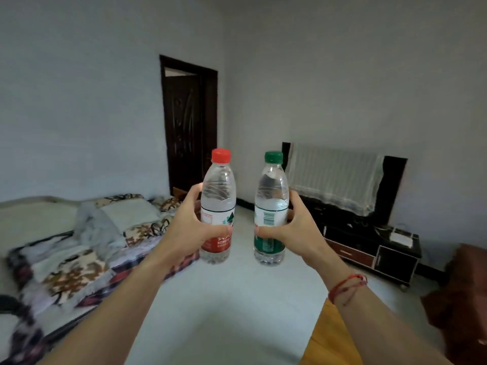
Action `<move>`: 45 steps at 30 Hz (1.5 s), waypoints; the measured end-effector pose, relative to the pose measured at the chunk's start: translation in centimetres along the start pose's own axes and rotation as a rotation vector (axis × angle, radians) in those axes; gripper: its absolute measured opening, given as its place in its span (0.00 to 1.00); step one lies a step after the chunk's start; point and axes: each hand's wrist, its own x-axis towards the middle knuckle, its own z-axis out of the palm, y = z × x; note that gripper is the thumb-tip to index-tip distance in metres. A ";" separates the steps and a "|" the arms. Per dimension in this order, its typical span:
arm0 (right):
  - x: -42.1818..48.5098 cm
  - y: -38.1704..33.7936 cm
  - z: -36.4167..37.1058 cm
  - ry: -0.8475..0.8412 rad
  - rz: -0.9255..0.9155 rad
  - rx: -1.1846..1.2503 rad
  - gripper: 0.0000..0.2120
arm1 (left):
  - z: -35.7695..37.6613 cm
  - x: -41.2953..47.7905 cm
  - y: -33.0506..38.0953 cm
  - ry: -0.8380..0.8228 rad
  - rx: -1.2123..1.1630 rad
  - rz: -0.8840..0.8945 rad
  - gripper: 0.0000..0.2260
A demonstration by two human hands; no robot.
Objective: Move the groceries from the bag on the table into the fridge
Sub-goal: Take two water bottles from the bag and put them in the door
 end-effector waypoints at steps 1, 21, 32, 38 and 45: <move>0.2 -0.5 1.9 -0.034 -0.012 0.014 0.38 | -1.9 -0.8 -0.3 0.037 0.024 -0.014 0.37; 0.2 -10.4 31.5 -0.889 -0.320 0.299 0.42 | -21.7 -19.9 1.8 0.918 0.289 -0.243 0.35; -9.3 -15.5 38.1 -1.326 -0.489 0.505 0.36 | -18.9 -32.4 7.4 1.343 0.448 -0.288 0.36; -16.2 -17.8 39.9 -1.484 -0.565 0.559 0.34 | -17.2 -38.7 10.1 1.503 0.538 -0.325 0.35; -22.0 -19.4 40.8 -1.574 -0.580 0.585 0.36 | -16.6 -43.7 12.1 1.570 0.556 -0.332 0.35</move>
